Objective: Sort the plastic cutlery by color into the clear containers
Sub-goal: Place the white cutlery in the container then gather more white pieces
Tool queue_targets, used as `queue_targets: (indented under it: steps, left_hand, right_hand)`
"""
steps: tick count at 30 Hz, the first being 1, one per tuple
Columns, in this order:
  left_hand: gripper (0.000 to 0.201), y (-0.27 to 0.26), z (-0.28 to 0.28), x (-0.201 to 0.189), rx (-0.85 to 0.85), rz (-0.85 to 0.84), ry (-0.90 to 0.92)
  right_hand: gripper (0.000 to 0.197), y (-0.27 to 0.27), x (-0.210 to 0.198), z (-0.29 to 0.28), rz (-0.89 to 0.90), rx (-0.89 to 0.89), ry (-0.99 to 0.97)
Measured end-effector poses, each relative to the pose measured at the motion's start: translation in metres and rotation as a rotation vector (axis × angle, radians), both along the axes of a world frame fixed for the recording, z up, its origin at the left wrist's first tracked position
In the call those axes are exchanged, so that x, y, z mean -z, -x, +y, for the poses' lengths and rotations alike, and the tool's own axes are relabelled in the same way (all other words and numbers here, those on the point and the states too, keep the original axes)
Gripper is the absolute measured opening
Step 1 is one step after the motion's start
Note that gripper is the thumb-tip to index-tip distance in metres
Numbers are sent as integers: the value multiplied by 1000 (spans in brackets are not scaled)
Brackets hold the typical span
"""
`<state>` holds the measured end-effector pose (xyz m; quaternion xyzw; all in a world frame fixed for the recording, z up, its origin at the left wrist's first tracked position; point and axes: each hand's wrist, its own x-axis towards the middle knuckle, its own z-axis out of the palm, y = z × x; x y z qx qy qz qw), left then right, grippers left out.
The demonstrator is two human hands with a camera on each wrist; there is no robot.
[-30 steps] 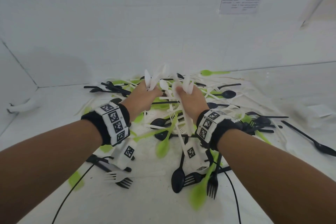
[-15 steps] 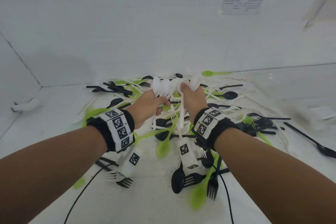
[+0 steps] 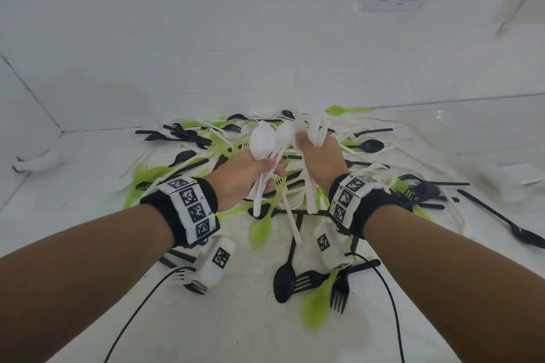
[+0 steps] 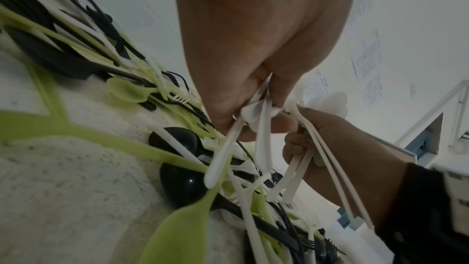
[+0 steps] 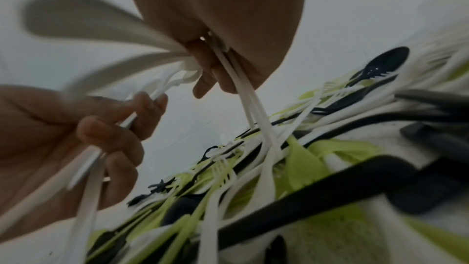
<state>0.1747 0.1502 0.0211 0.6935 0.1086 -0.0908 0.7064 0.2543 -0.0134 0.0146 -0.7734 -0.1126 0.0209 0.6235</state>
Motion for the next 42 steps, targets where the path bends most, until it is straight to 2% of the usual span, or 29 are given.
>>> queue_targets:
  steps: [7,11,13,16,19,22,25,27,30,34,36,38,42]
  left_hand:
    - [26,1,-5,-3,59,36,114]
    - [27,4,0,-1,-44,12,-2]
    - [28,6,1,0,-75,14,0]
    - [25,5,0,-4,-78,82,185]
    - [21,2,-3,-13,-46,199,429]
    - [22,2,-7,-23,-23,258,489]
    - [22,3,-6,-25,-18,267,403]
    - [23,4,0,-22,-28,221,217]
    - [26,5,12,-16,-155,94,-132]
    - [25,7,16,-20,-217,-2,-385]
    - [35,6,14,-24,-169,23,-409]
    - [49,5,11,-25,-140,75,-333]
    - [34,3,6,-26,-201,40,-279]
  right_hand:
    - [25,-7,3,-1,96,28,-135]
    - [24,-18,7,-12,85,178,-103]
    - [22,-19,7,-17,99,158,-105]
    - [25,-16,6,-13,158,39,-133]
    - [20,-8,3,1,240,-62,-248]
    - [20,-2,-4,14,355,-154,-406]
    - [21,2,-8,20,355,-162,-414]
    - [21,2,-8,19,287,-122,-374]
    - [24,-6,-4,9,172,21,-265]
    - [26,-14,3,-3,102,19,-206]
    - [22,-13,5,-1,98,-13,-180]
    - [19,-9,4,4,98,-44,-164]
    - [24,-2,-4,13,138,-99,-169]
